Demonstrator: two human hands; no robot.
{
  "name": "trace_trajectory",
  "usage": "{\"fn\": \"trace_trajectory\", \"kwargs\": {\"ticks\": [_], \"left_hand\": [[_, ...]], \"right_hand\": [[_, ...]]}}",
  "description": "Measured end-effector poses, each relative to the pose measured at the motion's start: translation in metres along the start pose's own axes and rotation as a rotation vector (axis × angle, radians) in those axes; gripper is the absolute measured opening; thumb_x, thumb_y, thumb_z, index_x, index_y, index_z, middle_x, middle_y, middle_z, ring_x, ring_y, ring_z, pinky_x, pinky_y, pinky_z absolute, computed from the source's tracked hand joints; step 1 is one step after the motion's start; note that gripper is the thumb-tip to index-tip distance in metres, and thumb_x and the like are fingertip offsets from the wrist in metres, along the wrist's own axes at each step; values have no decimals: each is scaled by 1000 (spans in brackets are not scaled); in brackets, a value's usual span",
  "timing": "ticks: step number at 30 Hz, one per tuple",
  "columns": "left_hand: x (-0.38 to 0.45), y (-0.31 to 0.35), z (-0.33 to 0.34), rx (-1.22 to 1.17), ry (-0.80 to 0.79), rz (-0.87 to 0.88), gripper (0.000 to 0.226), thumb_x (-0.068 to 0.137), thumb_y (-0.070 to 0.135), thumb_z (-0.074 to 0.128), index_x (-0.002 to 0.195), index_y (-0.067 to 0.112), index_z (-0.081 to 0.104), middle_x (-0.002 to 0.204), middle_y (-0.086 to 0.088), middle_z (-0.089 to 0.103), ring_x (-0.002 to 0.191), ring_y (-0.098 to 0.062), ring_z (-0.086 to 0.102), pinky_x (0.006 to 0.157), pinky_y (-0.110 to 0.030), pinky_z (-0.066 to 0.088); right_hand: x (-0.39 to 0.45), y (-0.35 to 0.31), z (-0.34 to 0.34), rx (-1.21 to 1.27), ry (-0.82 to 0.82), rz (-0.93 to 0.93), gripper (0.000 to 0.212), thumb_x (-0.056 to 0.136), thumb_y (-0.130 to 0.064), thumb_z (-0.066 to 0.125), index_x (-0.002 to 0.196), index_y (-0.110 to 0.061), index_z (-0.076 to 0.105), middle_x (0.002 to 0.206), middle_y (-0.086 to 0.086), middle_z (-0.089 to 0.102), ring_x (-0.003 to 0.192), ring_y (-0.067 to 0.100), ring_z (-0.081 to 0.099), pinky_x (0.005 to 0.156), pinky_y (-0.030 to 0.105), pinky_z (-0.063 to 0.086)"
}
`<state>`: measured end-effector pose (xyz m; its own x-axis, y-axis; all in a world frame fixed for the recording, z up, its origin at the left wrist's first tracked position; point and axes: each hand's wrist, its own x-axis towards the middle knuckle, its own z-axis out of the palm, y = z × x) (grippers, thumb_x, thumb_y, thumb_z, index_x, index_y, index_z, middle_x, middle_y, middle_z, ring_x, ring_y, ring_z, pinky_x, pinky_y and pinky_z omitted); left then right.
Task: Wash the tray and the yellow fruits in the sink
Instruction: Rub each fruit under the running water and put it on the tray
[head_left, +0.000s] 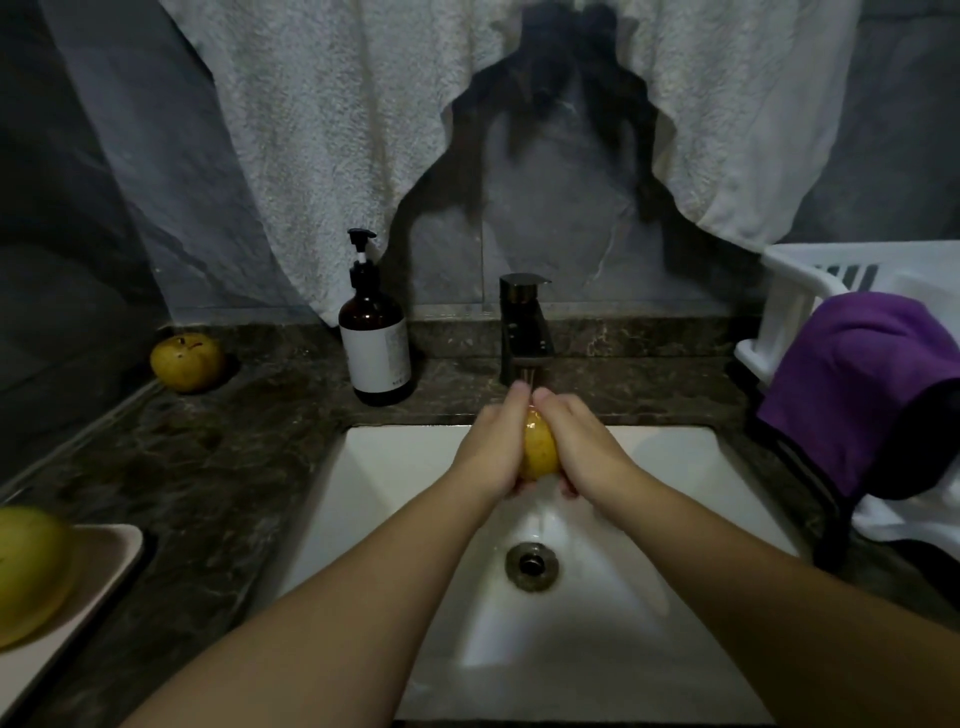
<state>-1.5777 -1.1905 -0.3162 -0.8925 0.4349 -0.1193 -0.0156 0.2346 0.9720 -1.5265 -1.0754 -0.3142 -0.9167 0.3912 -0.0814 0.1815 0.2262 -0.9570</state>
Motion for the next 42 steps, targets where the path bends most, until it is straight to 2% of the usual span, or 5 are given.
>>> {"fn": "trace_trajectory", "kwargs": {"ticks": [11,15,22,26,42], "left_hand": [[3,-3,-4,28,63,41,62,90,81,45,117,27,62,99,-3,69,86,-19,66,82,-37,56],[-6,1,-5,-99,-69,-93,68,93,83,36,115,25,63,79,-3,65,63,-16,60,54,-27,47],[-4,1,-2,-61,-93,-120,74,93,85,27,124,26,60,78,-8,69,61,-18,58,57,-27,43],[2,-4,0,151,69,99,57,101,73,33,130,28,53,117,-7,68,99,-20,65,89,-40,55],[-2,5,6,-55,3,-77,81,74,92,34,122,30,56,95,-5,68,73,-19,64,66,-32,50]], "right_hand": [[4,-1,3,106,-35,107,48,94,-76,38,116,-35,53,76,6,63,52,15,59,44,21,40],[6,0,0,27,11,15,33,99,-65,39,115,-40,54,96,6,65,73,19,64,53,28,46],[3,0,-4,34,-12,11,46,99,-61,46,132,-29,53,98,7,65,70,19,64,44,22,43],[-1,-1,-6,104,-97,179,63,91,-79,38,124,-29,58,67,8,58,49,15,54,42,21,37],[4,-2,-5,-5,46,21,46,90,-77,42,111,-39,56,90,7,64,66,20,62,48,27,44]]}}
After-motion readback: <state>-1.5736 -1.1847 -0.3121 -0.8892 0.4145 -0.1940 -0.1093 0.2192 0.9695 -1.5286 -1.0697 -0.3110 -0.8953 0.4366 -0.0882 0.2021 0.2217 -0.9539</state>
